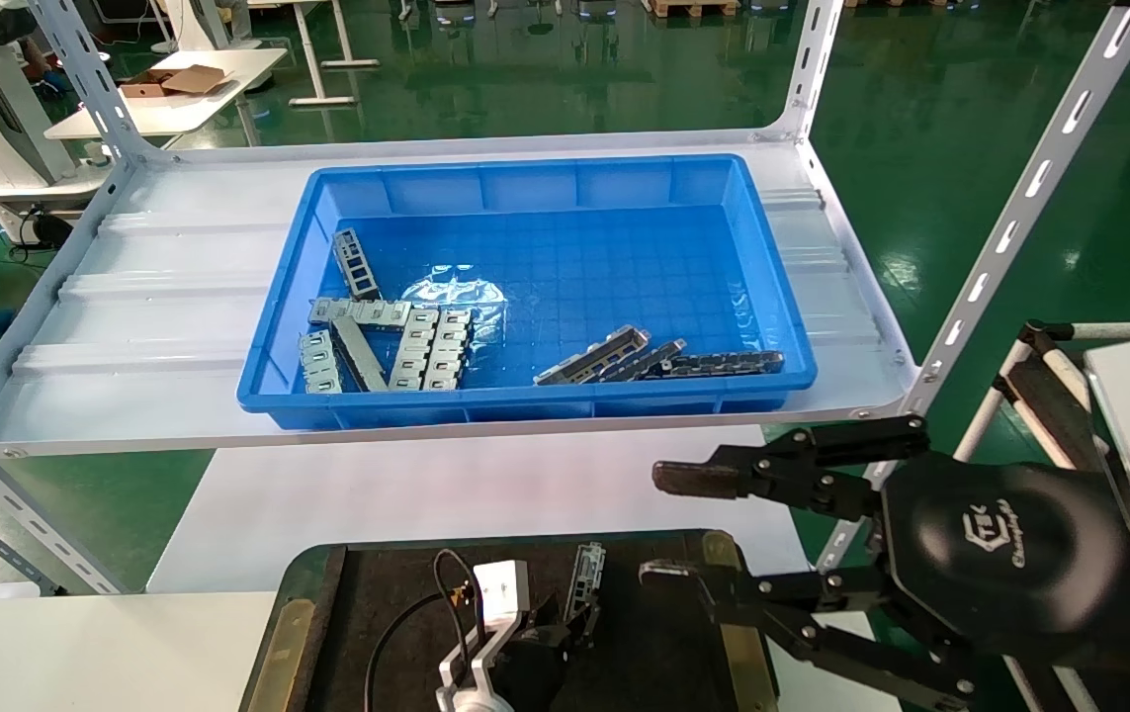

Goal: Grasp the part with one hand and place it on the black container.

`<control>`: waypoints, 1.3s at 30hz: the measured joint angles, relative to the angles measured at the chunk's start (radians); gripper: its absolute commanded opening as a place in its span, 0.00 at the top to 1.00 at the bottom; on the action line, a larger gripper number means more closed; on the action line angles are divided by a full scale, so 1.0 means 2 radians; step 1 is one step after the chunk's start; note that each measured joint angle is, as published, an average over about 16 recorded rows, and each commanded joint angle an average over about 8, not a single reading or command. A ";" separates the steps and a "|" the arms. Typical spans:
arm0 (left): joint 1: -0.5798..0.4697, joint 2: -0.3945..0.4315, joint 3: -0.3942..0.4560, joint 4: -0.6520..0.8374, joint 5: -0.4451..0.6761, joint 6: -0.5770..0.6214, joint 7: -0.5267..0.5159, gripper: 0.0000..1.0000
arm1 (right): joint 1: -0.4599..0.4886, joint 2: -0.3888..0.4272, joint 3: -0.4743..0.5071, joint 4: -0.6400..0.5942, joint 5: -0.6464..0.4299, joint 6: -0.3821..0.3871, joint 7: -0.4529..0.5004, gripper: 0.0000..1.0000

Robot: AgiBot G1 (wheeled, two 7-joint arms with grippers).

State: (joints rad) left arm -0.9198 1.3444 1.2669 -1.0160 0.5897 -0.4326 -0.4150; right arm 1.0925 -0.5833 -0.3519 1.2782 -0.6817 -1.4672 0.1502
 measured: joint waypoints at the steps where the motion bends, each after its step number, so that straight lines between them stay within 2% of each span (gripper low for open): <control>1: -0.001 -0.001 0.001 -0.001 0.002 0.002 -0.001 0.00 | 0.000 0.000 0.000 0.000 0.000 0.000 0.000 0.00; 9: -0.015 -0.026 -0.003 -0.010 0.024 0.045 -0.012 0.00 | 0.000 0.000 0.000 0.000 0.000 0.000 0.000 0.00; 21: -0.036 -0.093 -0.035 -0.011 0.060 0.201 -0.013 0.00 | 0.000 0.000 0.000 0.000 0.000 0.000 0.000 0.00; 29: -0.036 -0.136 -0.074 -0.010 0.075 0.309 0.023 0.00 | 0.000 0.000 0.000 0.000 0.000 0.000 0.000 0.00; 39: -0.033 -0.185 -0.130 -0.005 0.065 0.439 0.096 0.00 | 0.000 0.000 0.000 0.000 0.000 0.000 0.000 0.00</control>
State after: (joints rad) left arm -0.9850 0.9747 1.0064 -1.0265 0.7202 0.4448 -0.2225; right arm 1.0927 -0.5831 -0.3526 1.2782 -0.6812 -1.4669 0.1498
